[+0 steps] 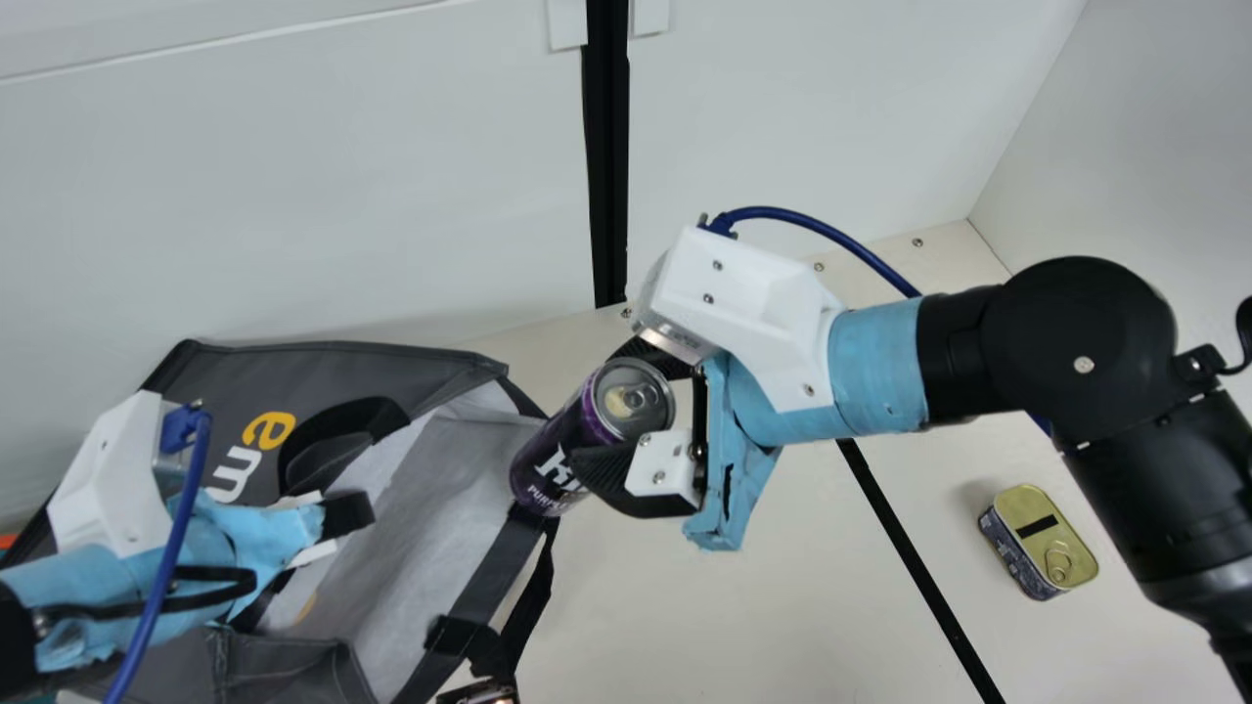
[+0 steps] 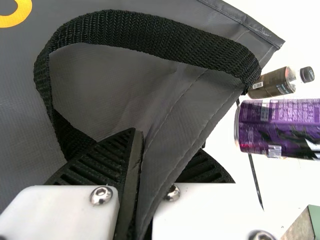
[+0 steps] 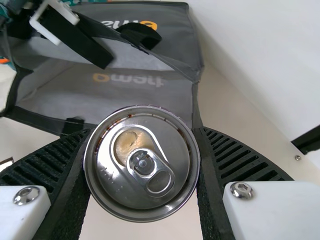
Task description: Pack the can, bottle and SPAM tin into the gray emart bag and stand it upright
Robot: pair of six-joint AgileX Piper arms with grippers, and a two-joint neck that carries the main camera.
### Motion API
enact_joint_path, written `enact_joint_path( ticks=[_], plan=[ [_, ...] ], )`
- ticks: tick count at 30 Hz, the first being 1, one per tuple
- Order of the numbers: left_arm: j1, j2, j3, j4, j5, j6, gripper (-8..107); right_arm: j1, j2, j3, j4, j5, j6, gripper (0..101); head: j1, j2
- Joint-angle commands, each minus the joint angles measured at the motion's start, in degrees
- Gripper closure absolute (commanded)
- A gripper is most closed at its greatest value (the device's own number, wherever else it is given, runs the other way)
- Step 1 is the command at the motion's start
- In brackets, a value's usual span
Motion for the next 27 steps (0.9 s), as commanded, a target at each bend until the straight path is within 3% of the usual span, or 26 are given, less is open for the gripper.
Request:
enact_joint_path(
  ticks=[1, 27],
  plan=[
    [0.0, 0.0, 0.0, 0.0, 0.0, 0.0, 107, 0.2, -0.1, 0.0, 0.4, -0.1, 0.6, 101, -1.3, 0.0],
    [0.0, 0.0, 0.0, 0.0, 0.0, 0.0, 107, 2.3, 2.0, -1.2, 5.5, -0.1, 2.2, 101, -1.3, 0.0]
  ],
)
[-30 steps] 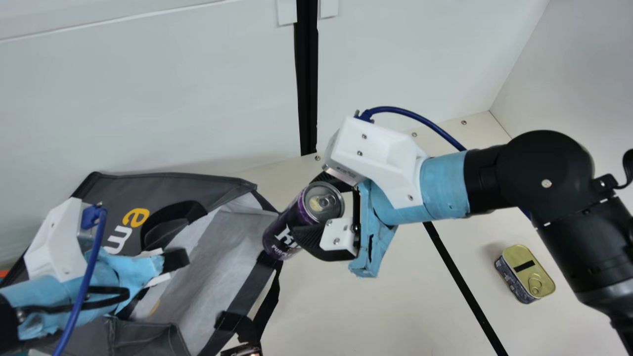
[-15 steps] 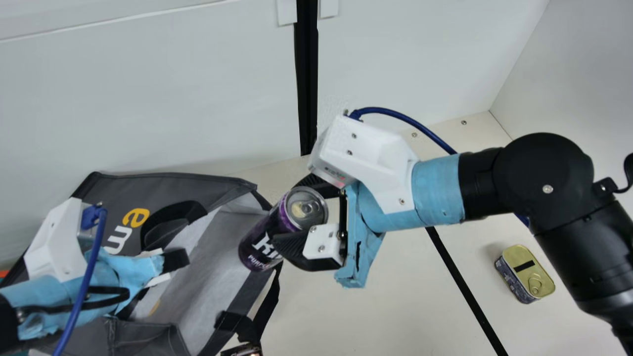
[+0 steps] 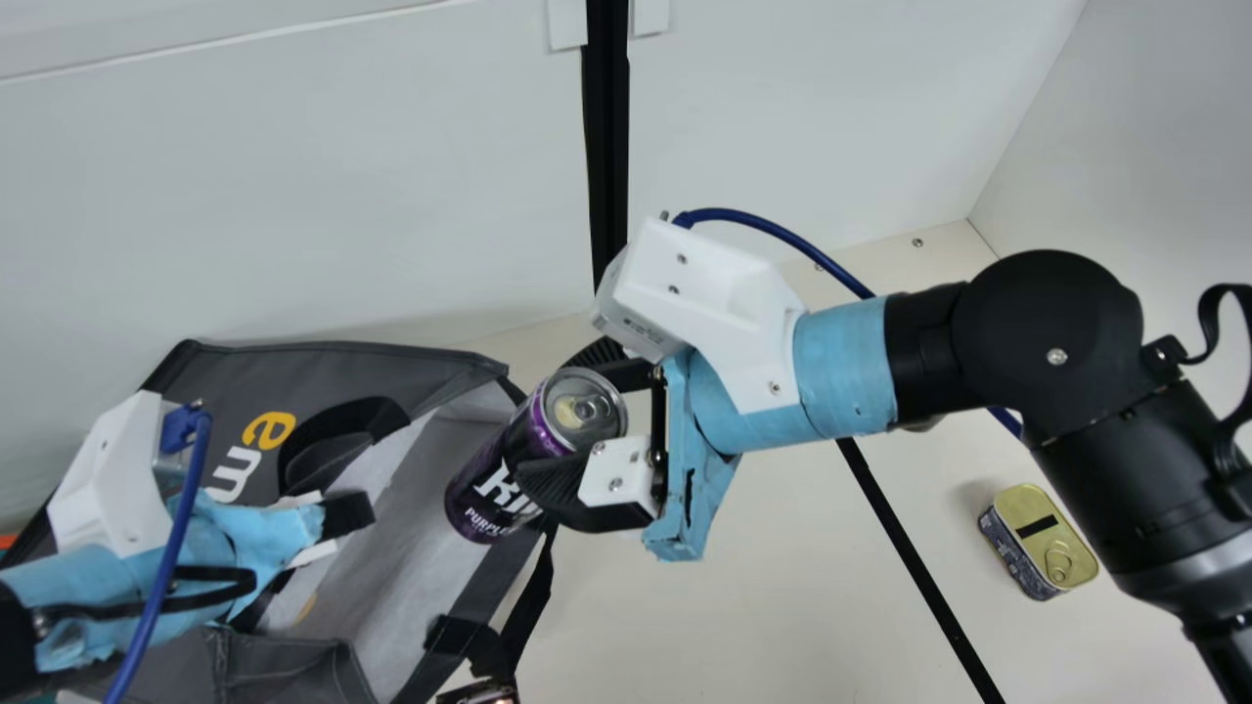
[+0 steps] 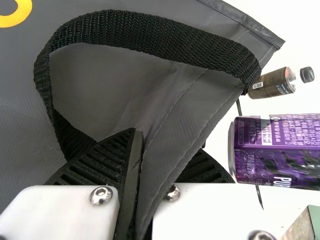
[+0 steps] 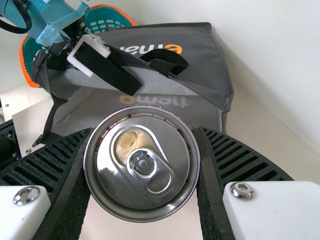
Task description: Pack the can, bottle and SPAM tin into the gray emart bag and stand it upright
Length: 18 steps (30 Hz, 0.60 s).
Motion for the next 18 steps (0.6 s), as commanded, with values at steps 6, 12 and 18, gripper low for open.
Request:
enact_joint_path(
  ticks=[6, 12, 18],
  plan=[
    [0.0, 0.0, 0.0, 0.0, 0.0, 0.0, 107, -0.2, 1.1, 0.1, 0.5, 0.0, -0.1, 101, -1.3, -0.1],
    [0.0, 0.0, 0.0, 0.0, 0.0, 0.0, 107, -0.3, 2.2, -0.1, 0.5, 0.0, -0.2, 101, -1.3, -0.1],
    [0.0, 0.0, 0.0, 0.0, 0.0, 0.0, 107, -0.4, 3.4, -0.4, 0.7, 0.0, -0.4, 101, -1.3, -0.1]
  ],
)
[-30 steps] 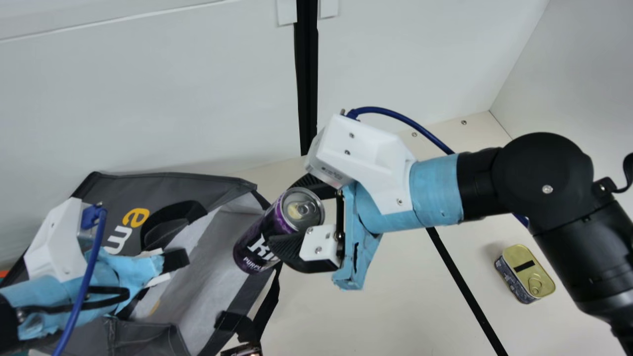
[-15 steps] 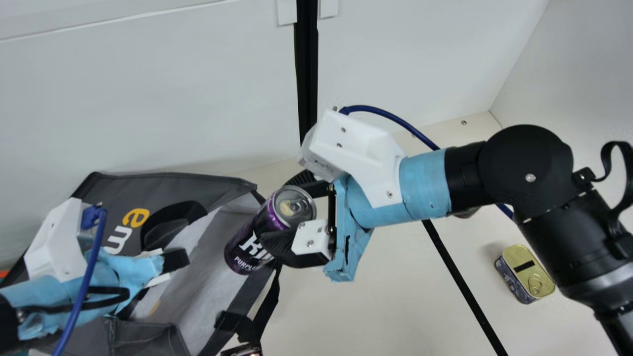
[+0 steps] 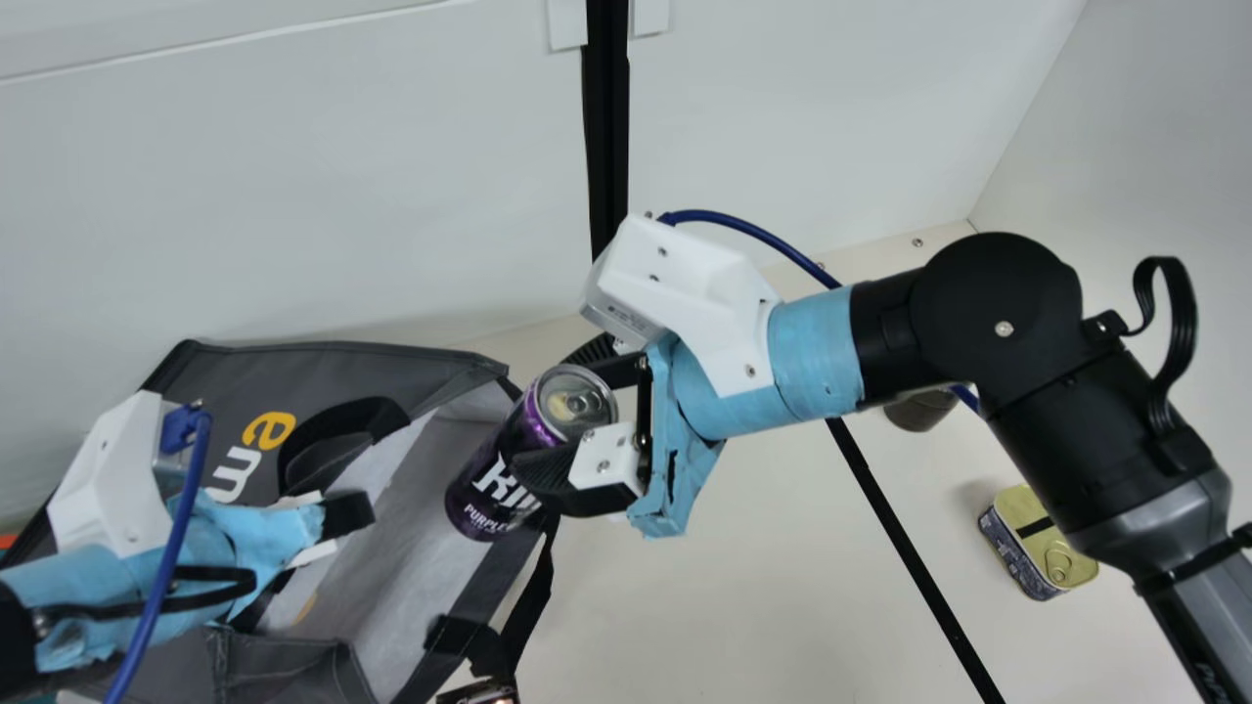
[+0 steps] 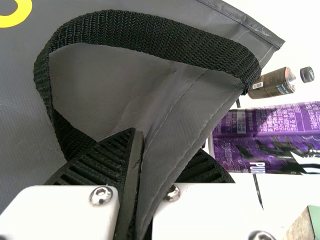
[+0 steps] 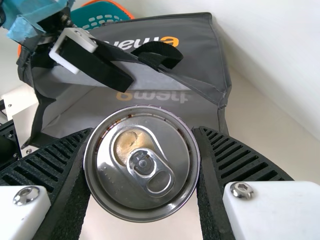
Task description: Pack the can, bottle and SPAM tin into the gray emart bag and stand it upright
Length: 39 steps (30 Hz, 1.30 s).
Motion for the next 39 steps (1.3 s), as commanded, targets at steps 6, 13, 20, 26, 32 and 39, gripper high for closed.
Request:
enact_joint_path(
  ticks=[6, 13, 20, 26, 32, 39],
  plan=[
    [0.0, 0.0, 0.0, 0.0, 0.0, 0.0, 107, -0.1, 1.2, -0.1, 0.4, 0.0, -0.3, 101, -1.3, -0.1],
    [0.0, 0.0, 0.0, 0.0, 0.0, 0.0, 107, -0.3, 2.5, -0.3, 1.2, 0.0, -0.6, 101, -1.3, -0.1],
    [0.0, 0.0, 0.0, 0.0, 0.0, 0.0, 107, -1.1, 3.8, -0.7, 3.0, 0.0, -1.5, 101, -1.3, -0.1],
    [0.0, 0.0, 0.0, 0.0, 0.0, 0.0, 107, -1.9, 4.7, -0.2, 4.5, 0.0, -2.7, 101, -1.3, -0.1],
    [0.0, 0.0, 0.0, 0.0, 0.0, 0.0, 107, -2.4, 5.3, 0.4, 5.7, 0.0, -3.6, 101, -1.3, -0.1],
    [0.0, 0.0, 0.0, 0.0, 0.0, 0.0, 107, -2.9, 6.1, 1.0, 7.2, 0.0, -4.7, 101, -1.3, -0.1]
  ],
)
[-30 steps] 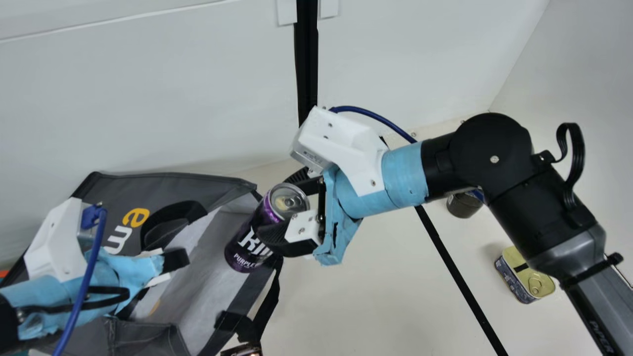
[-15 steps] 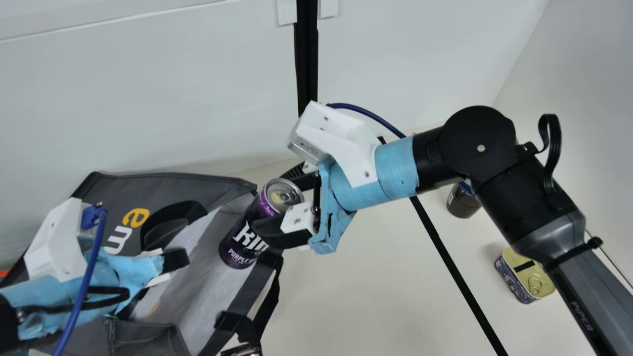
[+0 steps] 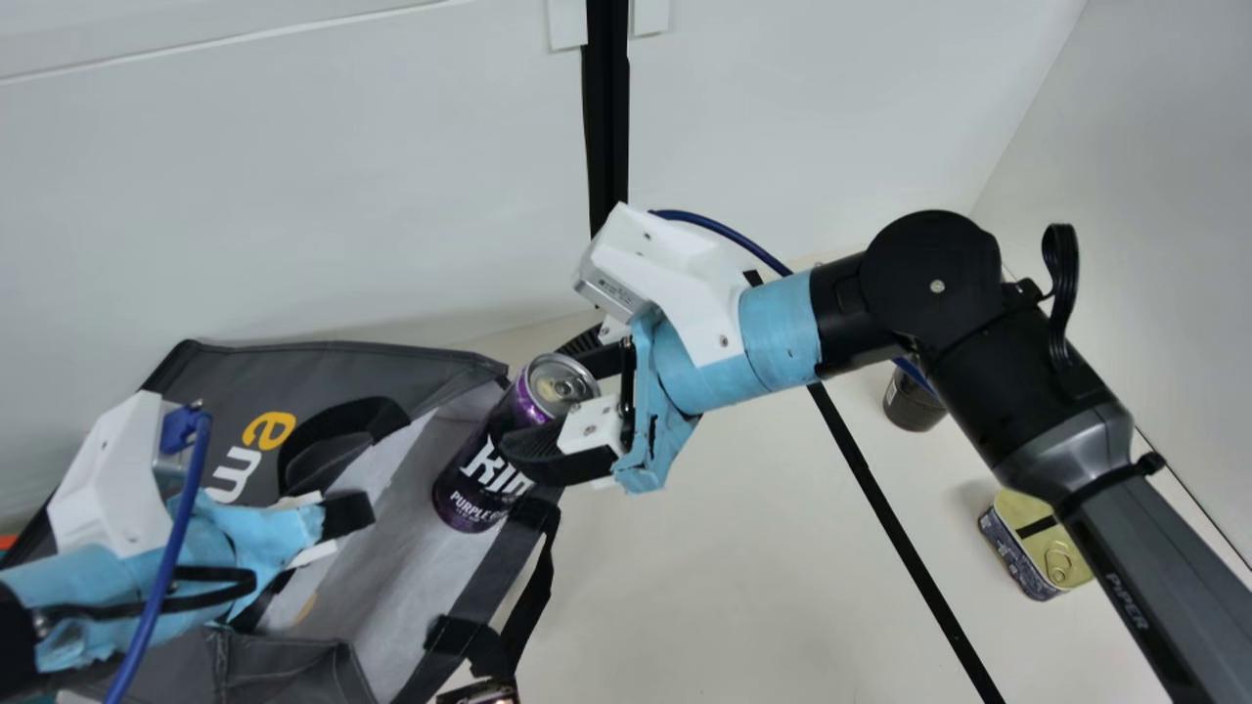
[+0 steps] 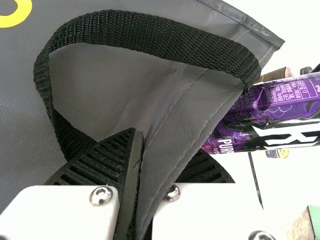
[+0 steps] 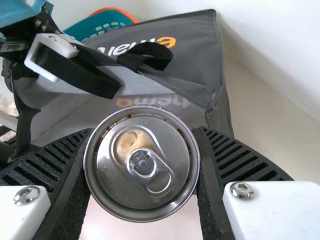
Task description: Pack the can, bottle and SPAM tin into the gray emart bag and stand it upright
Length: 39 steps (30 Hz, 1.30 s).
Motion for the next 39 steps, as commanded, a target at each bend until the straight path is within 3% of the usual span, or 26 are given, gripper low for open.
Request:
enact_joint_path(
  ticks=[1, 24, 39],
  plan=[
    [0.0, 0.0, 0.0, 0.0, 0.0, 0.0, 107, -0.1, 0.1, 0.1, 0.3, 0.0, -0.3, 101, -1.3, 0.0],
    [0.0, 0.0, 0.0, 0.0, 0.0, 0.0, 107, 4.2, 2.8, 7.1, 5.9, -8.6, -6.8, 101, -1.3, 0.0],
    [0.0, 0.0, 0.0, 0.0, 0.0, 0.0, 107, 8.9, 5.4, 11.9, 12.9, -14.7, -13.1, 101, -1.3, 0.0]
  ],
)
